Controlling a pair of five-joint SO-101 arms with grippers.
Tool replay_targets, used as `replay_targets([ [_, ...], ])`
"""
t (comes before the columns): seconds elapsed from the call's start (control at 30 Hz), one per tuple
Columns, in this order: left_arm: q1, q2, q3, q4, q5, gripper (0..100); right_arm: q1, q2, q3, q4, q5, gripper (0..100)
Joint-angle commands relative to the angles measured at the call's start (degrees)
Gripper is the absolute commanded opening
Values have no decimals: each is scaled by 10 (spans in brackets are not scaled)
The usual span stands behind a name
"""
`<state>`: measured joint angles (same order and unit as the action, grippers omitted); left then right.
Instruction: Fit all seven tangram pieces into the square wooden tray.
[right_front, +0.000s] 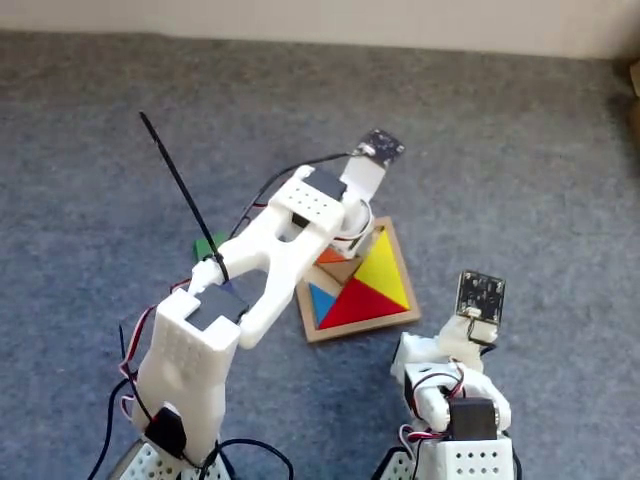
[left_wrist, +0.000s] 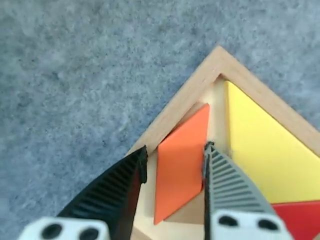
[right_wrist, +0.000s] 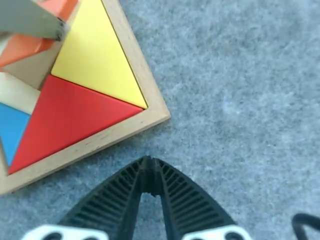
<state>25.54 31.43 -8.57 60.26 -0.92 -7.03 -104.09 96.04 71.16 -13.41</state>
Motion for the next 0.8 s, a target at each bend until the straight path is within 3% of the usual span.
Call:
replay_targets([
  [0.0,-3,-7,-10,-6,-14,181,7,-10,73,3,3,6],
  [0.23,6,-7,-10,-6,-15,82,7,-10,73,3,3,6],
  [0.67,-13,-56,-44,69,-15,82,7,-10,73,3,3,6],
  [0.77,-19,-77,-44,104,-14,126,7,-10,73,3,3,6],
])
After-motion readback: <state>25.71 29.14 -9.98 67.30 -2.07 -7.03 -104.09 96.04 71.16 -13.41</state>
